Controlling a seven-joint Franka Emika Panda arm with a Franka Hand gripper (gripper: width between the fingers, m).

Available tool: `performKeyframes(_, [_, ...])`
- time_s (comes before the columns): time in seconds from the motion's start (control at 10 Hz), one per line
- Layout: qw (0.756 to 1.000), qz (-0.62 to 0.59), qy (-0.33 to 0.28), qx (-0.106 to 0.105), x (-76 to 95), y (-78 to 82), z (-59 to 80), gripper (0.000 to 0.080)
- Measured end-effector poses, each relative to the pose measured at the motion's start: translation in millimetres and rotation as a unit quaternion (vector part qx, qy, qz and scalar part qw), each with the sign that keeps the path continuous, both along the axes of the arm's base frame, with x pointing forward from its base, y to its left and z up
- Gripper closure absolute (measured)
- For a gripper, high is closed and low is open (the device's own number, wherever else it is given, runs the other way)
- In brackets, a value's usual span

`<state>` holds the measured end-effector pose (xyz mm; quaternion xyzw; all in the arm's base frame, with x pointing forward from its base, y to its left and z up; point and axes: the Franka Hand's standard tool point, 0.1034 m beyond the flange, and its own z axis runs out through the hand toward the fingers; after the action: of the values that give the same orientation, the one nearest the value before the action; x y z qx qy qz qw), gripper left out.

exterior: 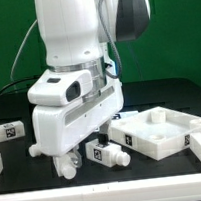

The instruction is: Assemble square table

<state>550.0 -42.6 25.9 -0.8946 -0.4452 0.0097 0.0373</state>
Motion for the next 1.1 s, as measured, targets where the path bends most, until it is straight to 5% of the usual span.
performKeyframes(0.3, [1.0,-0.016,-0.002,-0.003,3.1,20.1,19.0,0.015])
performKeyframes(0.5, [1.0,-0.015,-0.003,-0.002,-4.7,27.2,12.7,0.015])
performKeyframes(0.7, [1.0,-0.017,0.001,-0.001,-14.1,25.2,-7.9,0.015])
performKeyframes(0.9, [1.0,-0.016,0.006,0.0,-14.6,21.3,-10.1,0.015])
performKeyframes(1.1, [1.0,-0.016,0.006,0.0,-15.5,21.9,-11.1,0.0409])
